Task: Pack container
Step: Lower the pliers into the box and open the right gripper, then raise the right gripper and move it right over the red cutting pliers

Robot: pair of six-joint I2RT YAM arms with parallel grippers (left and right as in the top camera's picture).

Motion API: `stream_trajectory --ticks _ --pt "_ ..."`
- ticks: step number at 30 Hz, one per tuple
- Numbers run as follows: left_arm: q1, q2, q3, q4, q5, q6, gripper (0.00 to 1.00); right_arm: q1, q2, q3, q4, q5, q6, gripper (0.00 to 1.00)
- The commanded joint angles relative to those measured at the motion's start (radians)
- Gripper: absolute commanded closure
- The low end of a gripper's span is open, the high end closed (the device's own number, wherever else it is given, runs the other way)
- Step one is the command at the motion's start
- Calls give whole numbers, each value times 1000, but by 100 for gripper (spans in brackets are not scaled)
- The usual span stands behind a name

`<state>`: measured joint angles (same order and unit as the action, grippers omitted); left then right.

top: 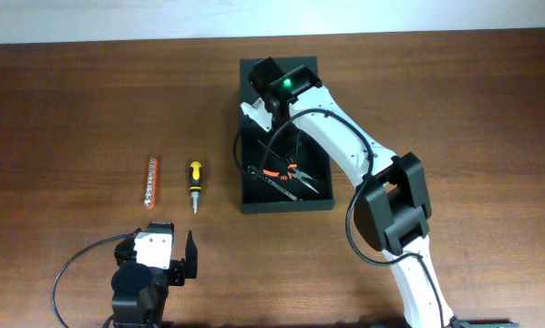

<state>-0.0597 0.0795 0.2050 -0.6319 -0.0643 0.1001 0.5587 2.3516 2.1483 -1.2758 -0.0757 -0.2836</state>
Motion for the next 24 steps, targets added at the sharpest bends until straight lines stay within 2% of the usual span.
stream_trajectory --ticks 1,6,8,16,19,23,24 --pt "-3 0 18 3 -11 -8 1 -5 13 -2 14 1 12 96" --pt "-3 0 18 2 -11 -8 1 -5 13 -2 24 1 12 83" --pt "-3 0 18 2 -11 -8 1 -5 13 -2 24 1 12 75" --pt "-3 0 18 2 -11 -8 1 -5 13 -2 26 2 12 66" --pt "-3 0 18 2 -11 -8 1 -5 13 3 27 2 13 57" --pt "-3 0 18 2 -11 -8 1 -5 13 62 -1 2 13 39" --pt "-3 0 18 2 -11 -8 1 -8 13 89 -15 6 15 32"
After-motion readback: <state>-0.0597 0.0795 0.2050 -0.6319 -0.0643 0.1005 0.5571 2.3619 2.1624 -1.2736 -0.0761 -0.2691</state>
